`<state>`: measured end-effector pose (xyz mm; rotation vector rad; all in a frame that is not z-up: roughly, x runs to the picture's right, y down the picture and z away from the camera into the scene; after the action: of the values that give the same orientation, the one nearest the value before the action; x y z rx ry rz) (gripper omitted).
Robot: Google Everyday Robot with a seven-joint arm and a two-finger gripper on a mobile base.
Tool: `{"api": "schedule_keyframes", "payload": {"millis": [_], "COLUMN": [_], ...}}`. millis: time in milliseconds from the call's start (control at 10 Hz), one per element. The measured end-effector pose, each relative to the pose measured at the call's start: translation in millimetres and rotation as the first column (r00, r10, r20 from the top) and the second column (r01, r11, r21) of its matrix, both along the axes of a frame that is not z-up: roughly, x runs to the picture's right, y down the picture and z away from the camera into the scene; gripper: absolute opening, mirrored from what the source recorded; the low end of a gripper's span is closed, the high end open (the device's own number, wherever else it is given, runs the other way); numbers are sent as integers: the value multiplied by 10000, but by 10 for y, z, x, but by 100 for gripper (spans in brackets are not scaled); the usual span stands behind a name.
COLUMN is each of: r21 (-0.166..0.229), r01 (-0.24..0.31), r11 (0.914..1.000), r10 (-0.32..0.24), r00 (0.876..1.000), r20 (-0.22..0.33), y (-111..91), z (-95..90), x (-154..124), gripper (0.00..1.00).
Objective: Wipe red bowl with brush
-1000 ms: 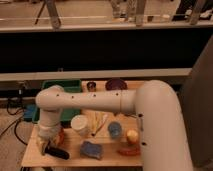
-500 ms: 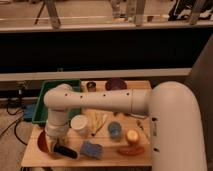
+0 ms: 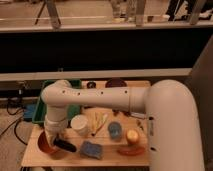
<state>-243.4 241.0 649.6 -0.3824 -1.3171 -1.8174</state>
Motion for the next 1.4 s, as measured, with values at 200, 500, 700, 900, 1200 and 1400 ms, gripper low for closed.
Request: {"api": "schedule_keyframes", "payload": {"millis": [200, 500, 700, 900, 1200, 1400], "r21": [62, -194, -409, -615, -664, -544], "r01": [207, 517, 725, 832, 771, 699], "r11": [9998, 9985, 9965, 9946, 9948, 9961], "r10": [-209, -501, -682, -777, -742, -693], "r00": [9993, 9957, 9928, 9932, 9962, 9975], "r20": [295, 780, 984, 861, 451, 140], "y": [-8, 141, 290, 368, 400, 347], "z": [76, 52, -57, -121, -190, -223], "x": [-159, -334, -394, -341, -187, -81], "gripper": [0, 0, 0, 0, 0, 0]}}
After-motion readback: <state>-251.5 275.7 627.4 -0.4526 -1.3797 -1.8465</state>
